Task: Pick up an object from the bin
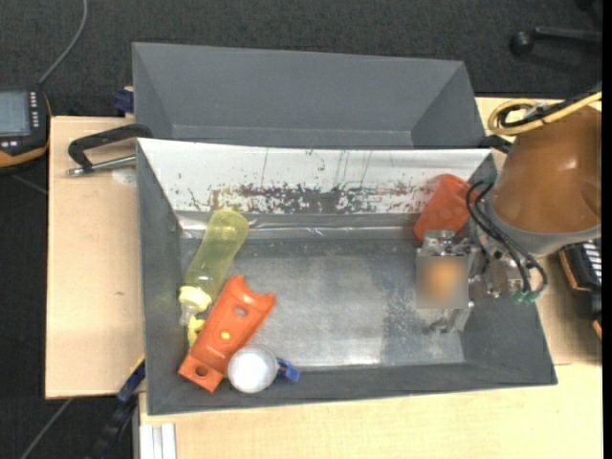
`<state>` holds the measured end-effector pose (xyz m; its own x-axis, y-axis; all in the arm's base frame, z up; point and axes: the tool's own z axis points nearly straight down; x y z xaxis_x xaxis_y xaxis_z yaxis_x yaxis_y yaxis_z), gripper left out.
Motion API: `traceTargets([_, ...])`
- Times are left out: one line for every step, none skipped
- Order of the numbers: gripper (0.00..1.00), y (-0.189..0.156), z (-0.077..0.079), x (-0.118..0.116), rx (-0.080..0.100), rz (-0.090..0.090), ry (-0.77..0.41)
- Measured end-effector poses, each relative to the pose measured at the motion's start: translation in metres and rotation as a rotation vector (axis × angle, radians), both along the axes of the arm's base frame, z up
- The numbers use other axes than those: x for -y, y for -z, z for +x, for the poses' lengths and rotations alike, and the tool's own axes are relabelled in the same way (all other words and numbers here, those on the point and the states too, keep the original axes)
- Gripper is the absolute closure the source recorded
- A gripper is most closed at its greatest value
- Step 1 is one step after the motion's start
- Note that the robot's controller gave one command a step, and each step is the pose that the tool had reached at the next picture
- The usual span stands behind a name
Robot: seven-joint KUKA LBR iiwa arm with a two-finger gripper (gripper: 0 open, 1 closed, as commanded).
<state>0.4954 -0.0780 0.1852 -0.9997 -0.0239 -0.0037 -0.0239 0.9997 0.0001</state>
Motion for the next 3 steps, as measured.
traceTargets([0.00, 0.024, 0.009, -0.030, -0.004, 0.004, -0.020])
traceTargets([0.00, 0.064, 0.037, 0.030, 0.009, -0.002, -0.227])
traceTargets([0.00, 0.084, 0.018, 0.045, -0.002, 0.000, -0.534])
